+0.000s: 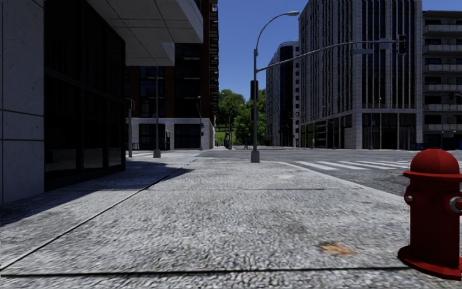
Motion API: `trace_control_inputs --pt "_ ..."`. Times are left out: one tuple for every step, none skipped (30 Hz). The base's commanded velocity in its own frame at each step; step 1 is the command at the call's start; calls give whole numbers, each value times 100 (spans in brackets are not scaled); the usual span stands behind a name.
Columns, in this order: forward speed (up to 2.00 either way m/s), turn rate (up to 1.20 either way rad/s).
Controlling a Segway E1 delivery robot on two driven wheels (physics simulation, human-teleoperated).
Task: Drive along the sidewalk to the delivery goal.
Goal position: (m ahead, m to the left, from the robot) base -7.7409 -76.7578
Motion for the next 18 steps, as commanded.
trace_control_inputs --pt "200 0" --pt "200 0" --pt "200 0" --pt "200 0" --pt "200 0" --pt "200 0" --pt "200 0" --pt "200 0" --pt "200 0" --pt "200 0" --pt "200 0" --pt "200 0" --pt "200 0" --pt "200 0" --pt "200 0" --pt "200 0" --pt "200 0" --pt "200 0"
